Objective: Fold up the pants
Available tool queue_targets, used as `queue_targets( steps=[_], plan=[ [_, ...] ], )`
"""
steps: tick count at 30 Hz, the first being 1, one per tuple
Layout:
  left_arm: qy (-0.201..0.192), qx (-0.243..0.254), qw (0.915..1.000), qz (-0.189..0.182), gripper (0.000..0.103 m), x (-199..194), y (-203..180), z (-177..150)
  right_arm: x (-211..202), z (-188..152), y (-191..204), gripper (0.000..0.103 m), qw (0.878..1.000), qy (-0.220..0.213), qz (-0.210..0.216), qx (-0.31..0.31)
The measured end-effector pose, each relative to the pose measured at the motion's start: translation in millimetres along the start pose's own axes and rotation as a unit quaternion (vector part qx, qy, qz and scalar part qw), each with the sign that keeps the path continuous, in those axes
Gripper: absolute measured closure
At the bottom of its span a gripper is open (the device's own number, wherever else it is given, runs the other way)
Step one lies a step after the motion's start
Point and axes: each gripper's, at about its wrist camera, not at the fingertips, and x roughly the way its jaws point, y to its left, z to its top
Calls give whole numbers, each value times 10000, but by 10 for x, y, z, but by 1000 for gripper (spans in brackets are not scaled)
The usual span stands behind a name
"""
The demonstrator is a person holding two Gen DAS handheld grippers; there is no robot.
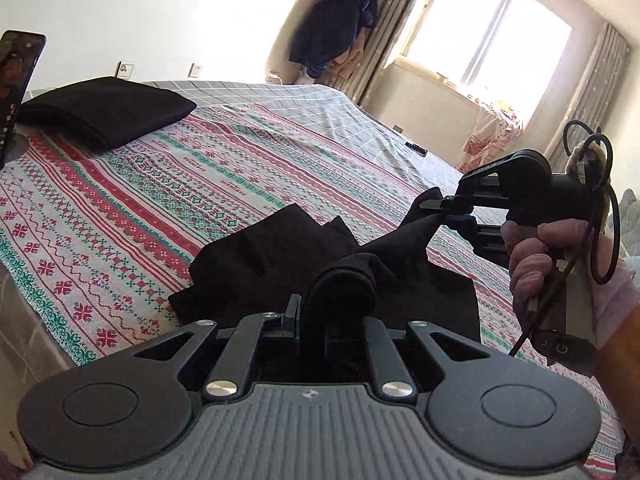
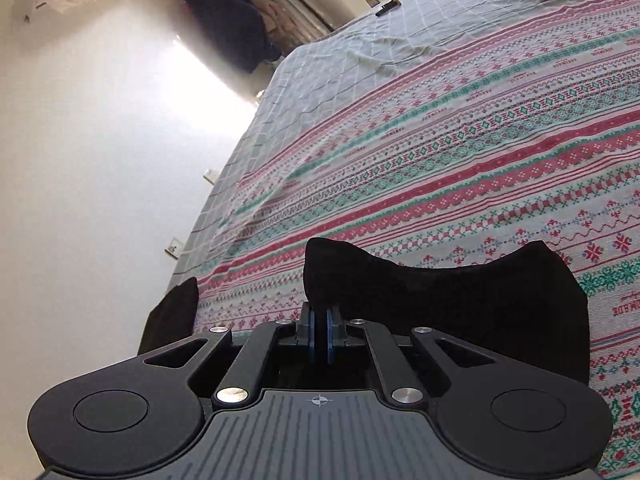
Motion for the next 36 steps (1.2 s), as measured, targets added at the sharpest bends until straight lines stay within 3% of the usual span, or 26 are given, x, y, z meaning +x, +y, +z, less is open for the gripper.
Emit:
queue_targets(
  steps=[8,12,13,15,17,22,25,30,36],
  plan=[
    [148,-206,9989,389,80,140,349,185,435,-158,375,96,9997,155,-119,-173],
    [81,-49,9974,720,60,103,358,230,473,-204,433,83,9989,310,-163,-303],
    [53,-17,9973,739,50,90,360,246,461,-214,433,76,9986,367,-165,-340],
    [11,25,9973,737,40,60,354,273,389,-230,424,64,9983,405,-173,-379],
    [-6,103,9974,716,37,22,331,302,261,-241,395,44,9984,383,-119,-399],
    [76,353,9980,520,21,27,283,367,-170,-288,217,34,9979,392,-173,-484],
    [249,491,9979,342,11,36,239,431,-445,-346,55,31,9969,370,-287,-634],
    [376,971,9943,225,1,86,118,574,-795,-468,-302,25,9953,350,-512,-746],
    [765,1352,9879,-46,0,466,149,879,-989,-599,-746,25,9954,492,-600,-567]
  ],
)
